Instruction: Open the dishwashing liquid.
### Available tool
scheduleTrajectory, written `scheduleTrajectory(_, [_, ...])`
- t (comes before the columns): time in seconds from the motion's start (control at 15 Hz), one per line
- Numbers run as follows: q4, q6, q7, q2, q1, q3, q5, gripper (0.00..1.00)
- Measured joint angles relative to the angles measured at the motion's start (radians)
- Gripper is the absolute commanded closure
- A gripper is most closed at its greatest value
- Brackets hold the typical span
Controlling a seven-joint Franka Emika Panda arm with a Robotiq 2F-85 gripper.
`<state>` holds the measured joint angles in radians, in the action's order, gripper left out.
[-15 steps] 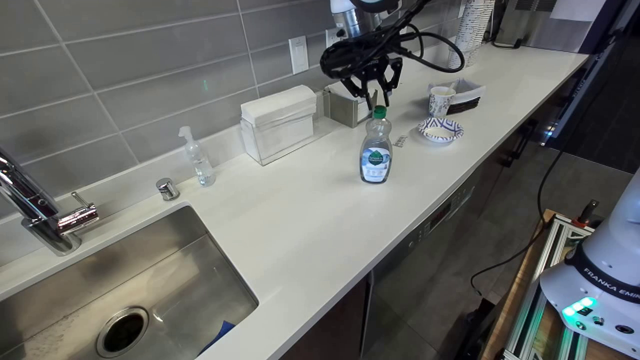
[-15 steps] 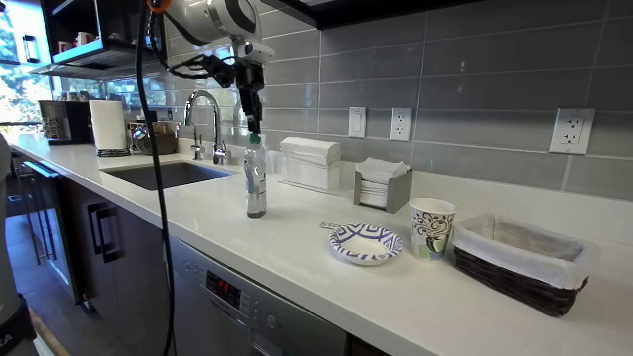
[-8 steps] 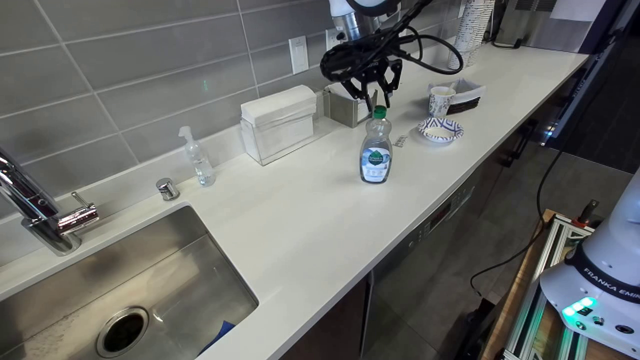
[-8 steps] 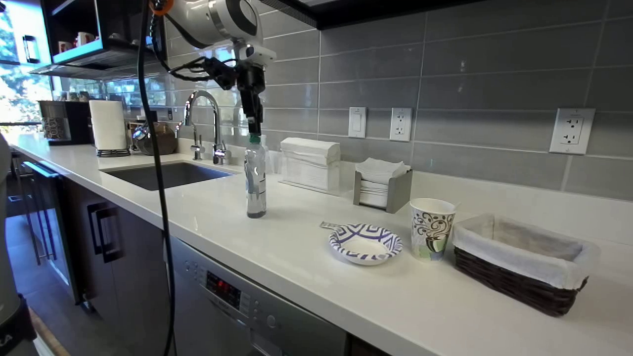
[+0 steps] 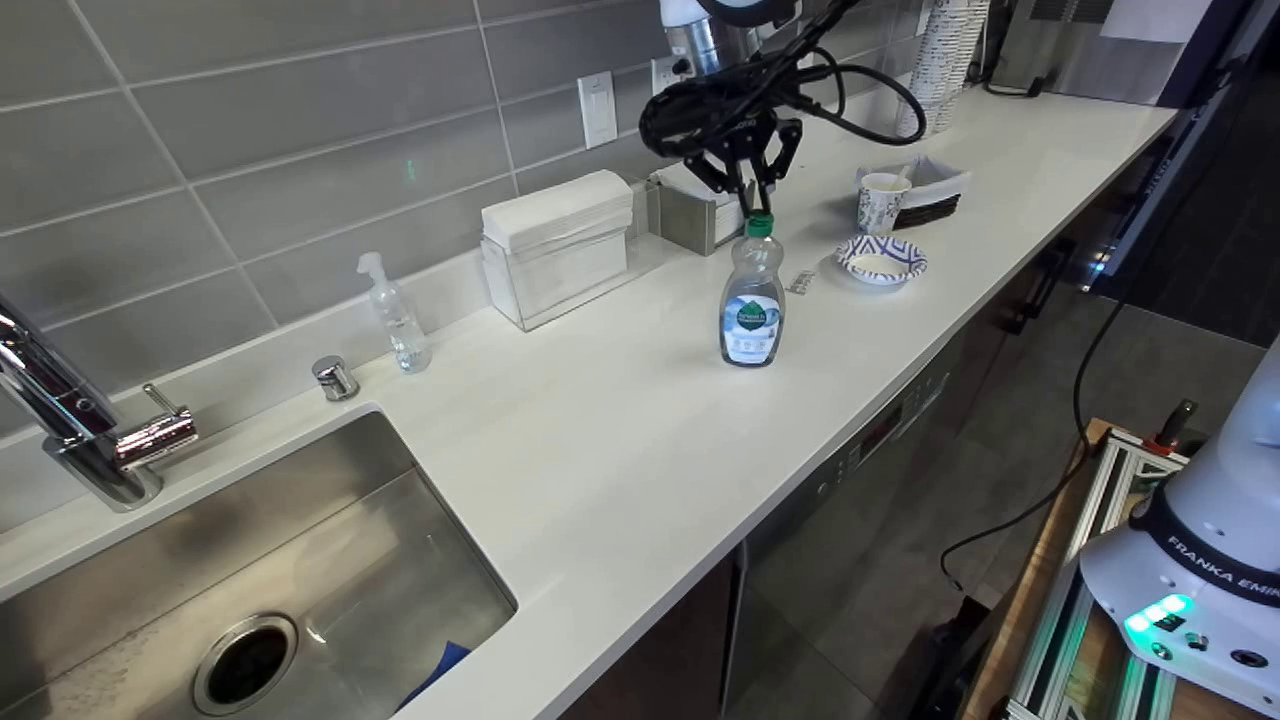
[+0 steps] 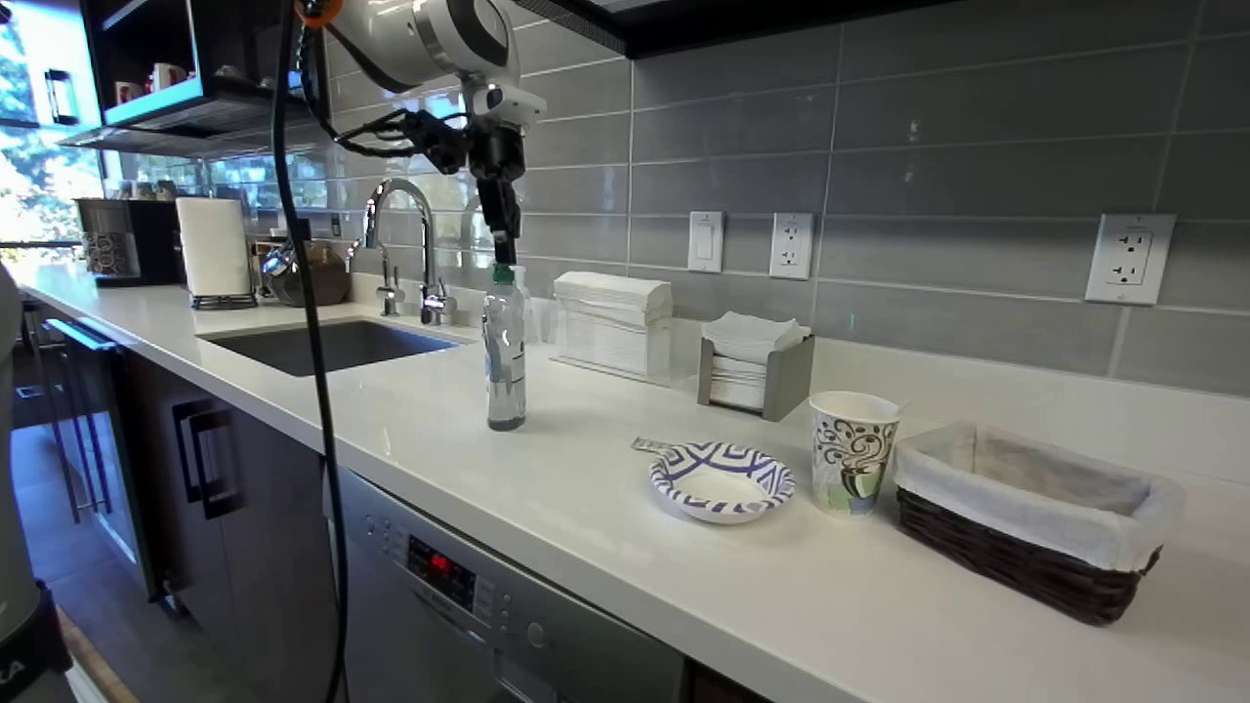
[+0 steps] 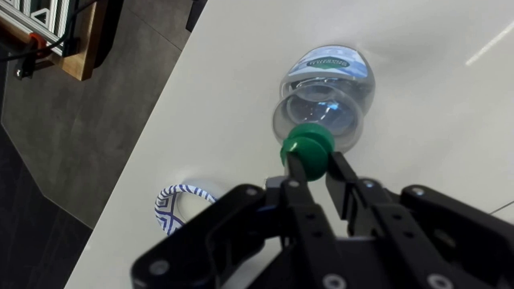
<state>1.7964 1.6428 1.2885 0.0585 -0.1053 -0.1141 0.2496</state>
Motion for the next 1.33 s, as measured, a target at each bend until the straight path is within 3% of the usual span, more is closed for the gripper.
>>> scheduleTrajectory(0.07, [-0.002,0.0,0.0,-0.002,0.0,0.001,0.0,0.91])
scheduleTrajectory(0.13, [-0.003,0.0,0.0,-0.005,0.0,0.002,0.0,0.92])
scheduleTrajectory(0.2, [-0.003,0.0,-0.002,-0.007,0.0,0.003,0.0,1.0])
scheduleTrajectory(0.27, [-0.003,0.0,-0.004,-0.01,0.0,0.005,0.0,0.98])
scheduleTrajectory(0.33, [-0.003,0.0,-0.005,-0.011,0.0,0.007,0.0,0.9])
scheduleTrajectory(0.4, [-0.003,0.0,-0.007,-0.012,0.0,0.01,0.0,0.91])
scheduleTrajectory(0.53, [-0.003,0.0,-0.013,-0.013,0.001,0.014,0.0,0.73])
scheduleTrajectory(0.67, [-0.003,0.0,-0.015,-0.013,0.001,0.015,0.0,0.7])
scheduleTrajectory(0.73, [-0.003,0.0,-0.015,-0.013,0.0,0.015,0.0,0.64])
scheduleTrajectory(0.87, [-0.007,-0.004,-0.015,-0.011,-0.002,0.011,0.0,0.61])
scheduleTrajectory(1.0, [-0.017,-0.02,-0.015,-0.003,-0.007,0.009,0.001,0.67])
scheduleTrajectory(1.33, [-0.054,-0.072,-0.014,0.03,-0.014,0.009,0.003,0.69])
